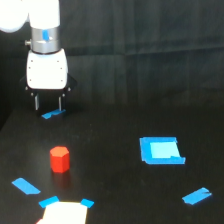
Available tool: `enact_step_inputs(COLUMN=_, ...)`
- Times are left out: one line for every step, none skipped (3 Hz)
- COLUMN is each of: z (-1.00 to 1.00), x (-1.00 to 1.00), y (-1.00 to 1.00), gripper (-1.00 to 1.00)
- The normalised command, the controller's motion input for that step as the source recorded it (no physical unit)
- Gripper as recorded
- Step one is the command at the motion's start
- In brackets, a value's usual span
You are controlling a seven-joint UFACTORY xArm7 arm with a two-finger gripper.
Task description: Pick up the red object from the table
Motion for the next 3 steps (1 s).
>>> enact_step_inputs(z=-0.16, x=-1.00, y=-1.00, gripper=0.01)
enact_step_inputs(z=-0.50, x=-0.40, y=-1.00, gripper=1.00)
enact_step_inputs(z=-0.16, x=0.07, y=-0.98, gripper=0.83)
